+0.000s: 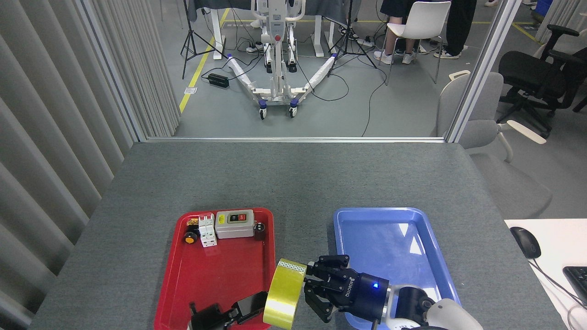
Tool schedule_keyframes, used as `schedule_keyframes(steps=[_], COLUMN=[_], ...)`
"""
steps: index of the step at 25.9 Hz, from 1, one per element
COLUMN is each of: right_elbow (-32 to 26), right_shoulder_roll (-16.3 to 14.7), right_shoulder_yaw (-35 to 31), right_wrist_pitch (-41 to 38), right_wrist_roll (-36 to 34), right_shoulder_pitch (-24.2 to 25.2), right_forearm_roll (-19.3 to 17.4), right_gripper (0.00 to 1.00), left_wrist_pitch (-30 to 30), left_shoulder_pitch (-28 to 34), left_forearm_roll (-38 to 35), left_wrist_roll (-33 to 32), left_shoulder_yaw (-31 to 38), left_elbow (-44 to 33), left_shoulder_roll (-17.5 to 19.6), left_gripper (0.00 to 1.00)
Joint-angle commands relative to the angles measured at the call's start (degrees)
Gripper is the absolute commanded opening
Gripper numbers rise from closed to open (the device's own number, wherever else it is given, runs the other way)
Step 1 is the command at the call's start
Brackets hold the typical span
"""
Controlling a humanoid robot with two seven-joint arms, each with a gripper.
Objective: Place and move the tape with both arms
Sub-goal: 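Grasp the tape roll with the right gripper beside the left gripper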
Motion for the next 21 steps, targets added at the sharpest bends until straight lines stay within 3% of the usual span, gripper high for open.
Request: schedule_keyframes(steps=[1, 2, 4, 18, 21], right_elbow=[0.01, 0.01, 0.01, -1.13, -2.37], right_shoulder_roll=[-0.09, -0.09, -0.18, 0.26, 0.26], right_shoulder_yaw=[-0.01, -0.01, -0.01, -1.24, -7.92], right_wrist_pitch=[-0.24, -0.24, -0.24, -3.49, -3.76], right_wrist_roll=[0.47, 0.47, 0.47, 0.56, 1.44], right_shoulder_pitch=[0.01, 0.01, 0.01, 0.97, 4.67], right_forearm_roll=[0.01, 0.01, 0.01, 0.01, 0.1], right_gripper=[0.26, 0.26, 0.26, 0.25, 0.26], left_wrist_pitch=[0.07, 0.07, 0.07, 0.07, 0.07], left_shoulder_pitch=[-0.05, -0.05, -0.05, 0.04, 0.04], left_forearm_roll=[-0.04, 0.05, 0.4, 0.58, 0.23], left_wrist_roll=[2.01, 2.01, 2.01, 3.33, 6.84], left_shoulder_yaw=[0.45, 0.53, 0.62, 2.73, 3.17], left_elbow=[0.12, 0.12, 0.04, -0.14, -0.84], left_shoulder_roll=[0.08, 0.08, 0.26, 0.17, 0.08], left_gripper=[0.09, 0.23, 1.0, 1.0, 1.0])
